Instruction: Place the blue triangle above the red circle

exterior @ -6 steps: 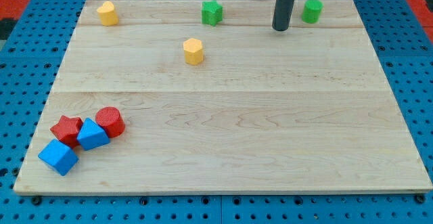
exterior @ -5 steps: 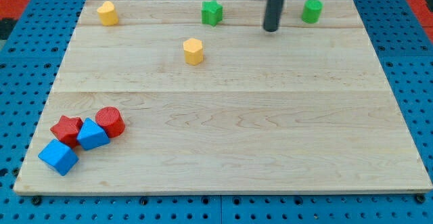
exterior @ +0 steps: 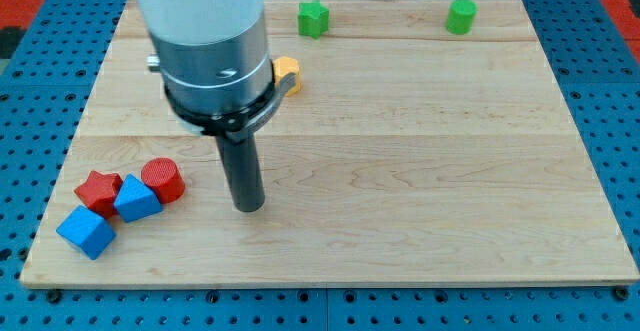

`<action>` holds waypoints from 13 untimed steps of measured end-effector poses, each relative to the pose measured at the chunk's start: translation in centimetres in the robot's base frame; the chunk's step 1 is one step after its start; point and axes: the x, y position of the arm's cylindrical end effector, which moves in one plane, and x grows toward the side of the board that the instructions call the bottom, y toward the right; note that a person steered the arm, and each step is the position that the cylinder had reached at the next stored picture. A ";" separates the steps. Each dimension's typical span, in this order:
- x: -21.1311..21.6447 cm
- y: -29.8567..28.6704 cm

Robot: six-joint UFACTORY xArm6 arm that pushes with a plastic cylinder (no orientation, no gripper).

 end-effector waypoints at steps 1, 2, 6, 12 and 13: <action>0.6 -0.8; 1.2 -1.4; 1.9 -6.6; -10.9 -13.8; -10.4 -13.0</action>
